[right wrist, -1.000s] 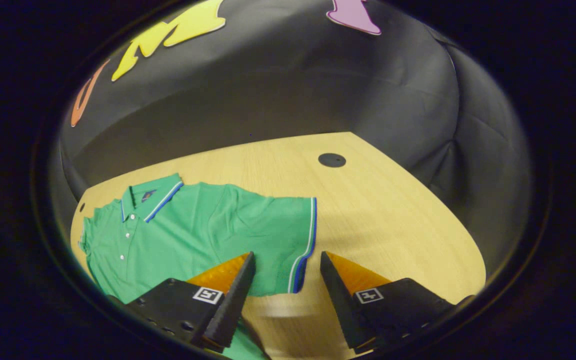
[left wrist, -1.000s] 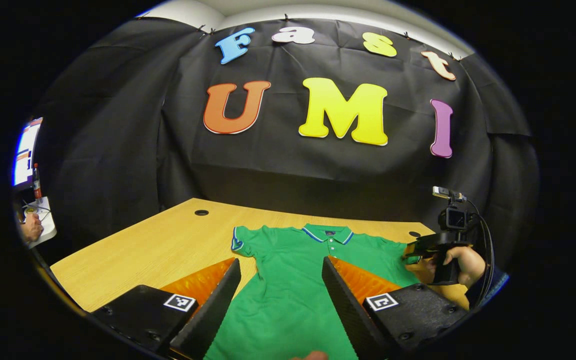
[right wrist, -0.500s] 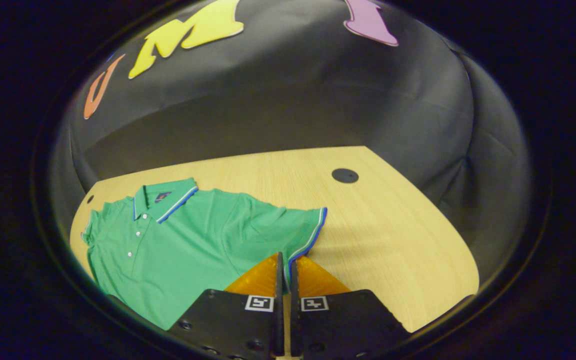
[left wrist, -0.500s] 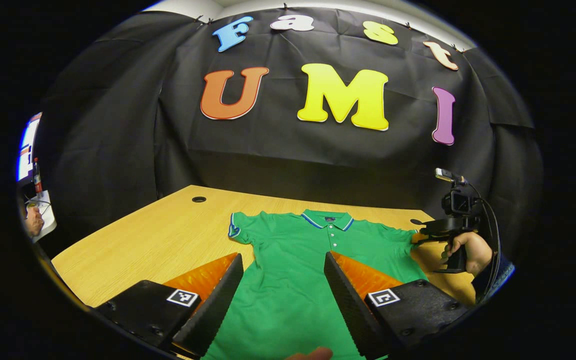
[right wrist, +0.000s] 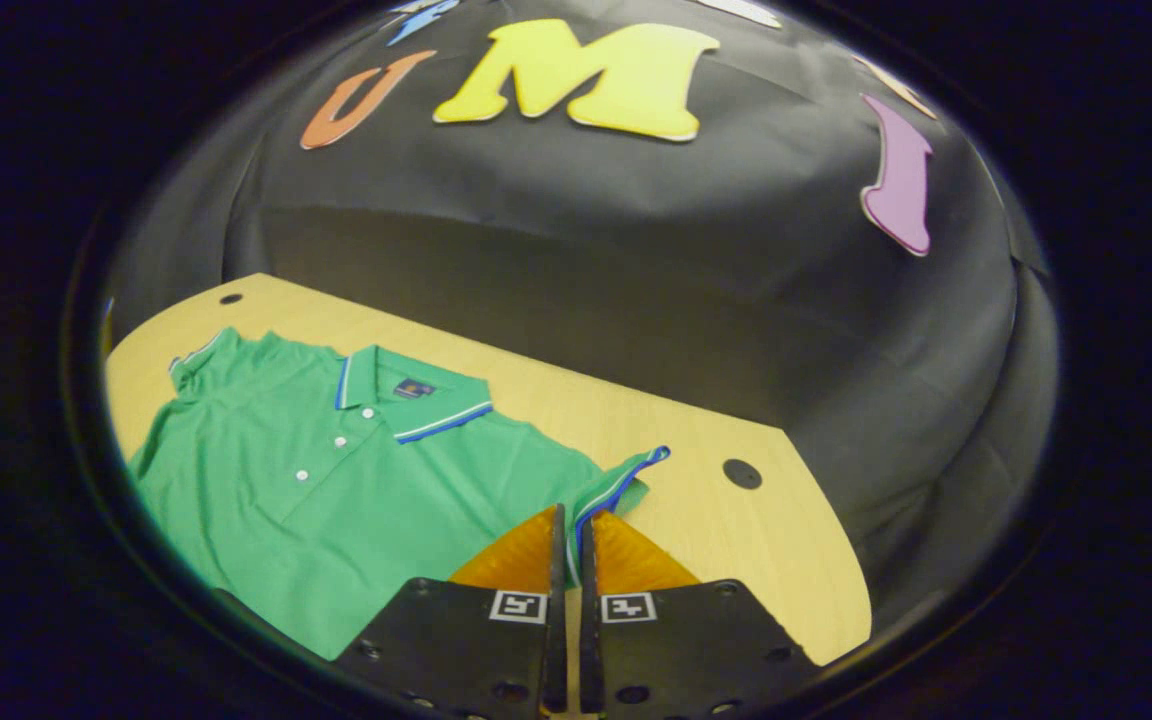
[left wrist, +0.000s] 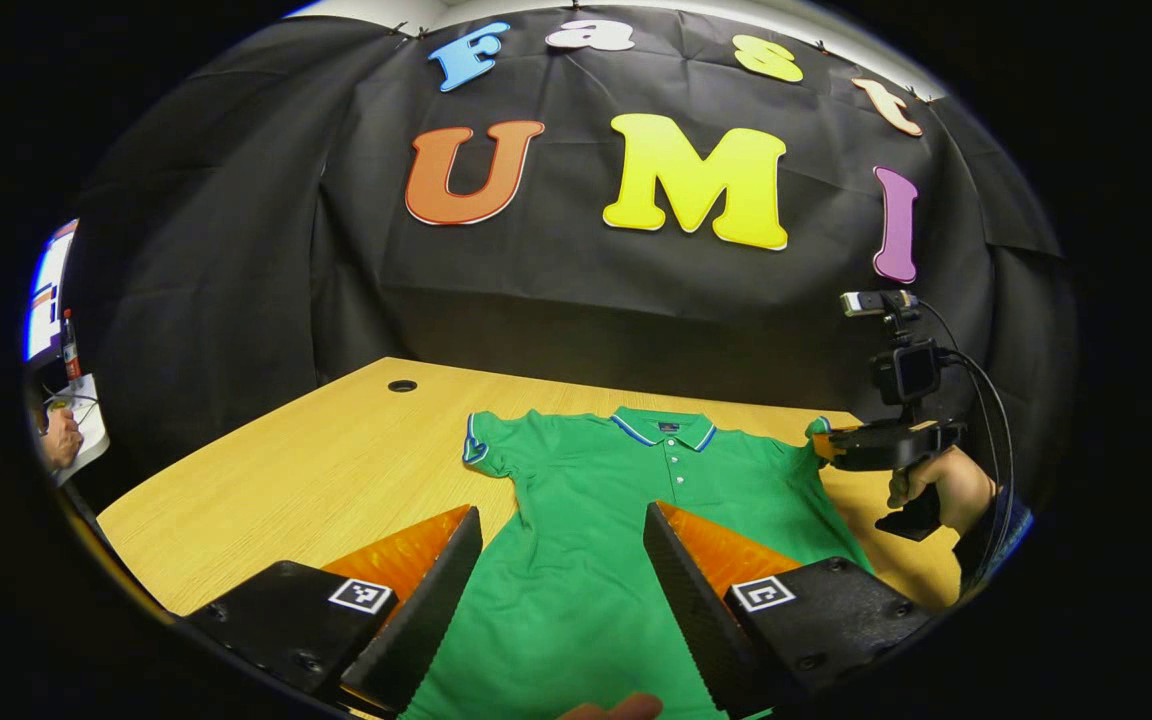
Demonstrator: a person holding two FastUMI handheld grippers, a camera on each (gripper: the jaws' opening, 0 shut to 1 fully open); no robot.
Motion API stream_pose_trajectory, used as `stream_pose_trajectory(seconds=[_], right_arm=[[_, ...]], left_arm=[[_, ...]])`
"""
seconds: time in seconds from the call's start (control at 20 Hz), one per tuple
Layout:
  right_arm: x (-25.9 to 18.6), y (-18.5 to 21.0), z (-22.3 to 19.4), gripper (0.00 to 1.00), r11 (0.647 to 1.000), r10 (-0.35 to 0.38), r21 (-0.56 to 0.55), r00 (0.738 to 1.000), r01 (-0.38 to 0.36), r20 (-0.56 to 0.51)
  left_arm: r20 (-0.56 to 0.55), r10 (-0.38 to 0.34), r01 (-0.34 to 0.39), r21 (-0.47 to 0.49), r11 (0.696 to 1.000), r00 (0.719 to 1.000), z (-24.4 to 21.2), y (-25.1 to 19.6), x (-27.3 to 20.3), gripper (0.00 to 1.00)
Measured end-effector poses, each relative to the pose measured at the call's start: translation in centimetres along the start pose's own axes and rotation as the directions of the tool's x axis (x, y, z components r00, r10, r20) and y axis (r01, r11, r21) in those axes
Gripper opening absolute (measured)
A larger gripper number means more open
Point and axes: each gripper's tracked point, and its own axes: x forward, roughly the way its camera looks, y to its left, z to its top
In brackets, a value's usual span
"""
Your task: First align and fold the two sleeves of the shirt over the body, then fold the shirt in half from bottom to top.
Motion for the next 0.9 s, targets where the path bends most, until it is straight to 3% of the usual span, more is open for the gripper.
stream_pose_trajectory(seconds=[0.25, 0.35, 0.5, 0.55, 0.65, 0.9], right_arm=[[-0.8, 4.5, 1.4, 0.05, 0.992, 0.069, -0.111, 0.995, -0.060, 0.073], [-1.8, 6.1, 1.9, 0.12, 0.989, 0.123, -0.100, 0.987, -0.113, 0.105], [-4.6, 6.0, 3.4, 0.80, 0.991, 0.132, -0.037, 0.977, -0.128, 0.166], [-5.9, 6.0, 3.9, 0.92, 0.990, 0.141, -0.011, 0.973, -0.142, 0.184], [-8.3, 5.3, 4.8, 0.98, 0.987, 0.139, 0.050, 0.964, -0.154, 0.229], [-15.9, 2.2, 6.7, 0.95, 0.984, 0.089, 0.119, 0.943, -0.133, 0.320]], left_arm=[[-0.010, 0.002, -0.002, -0.029, 1.000, 1.000, -0.3, 0.2, 0.4, 1.00], [-0.021, 0.016, -0.017, -0.034, 0.999, 1.000, -0.7, 0.8, 0.8, 1.00], [-0.039, 0.037, -0.039, -0.052, 0.998, 0.999, -1.1, 1.4, 1.4, 1.00], [-0.037, 0.045, -0.047, -0.059, 0.997, 0.998, -0.9, 1.8, 1.3, 1.00], [-0.038, 0.057, -0.059, -0.078, 0.995, 0.998, -0.4, 2.1, 1.2, 1.00], [-0.034, 0.040, -0.043, -0.106, 0.993, 0.999, 4.2, 1.9, 1.1, 1.00]])
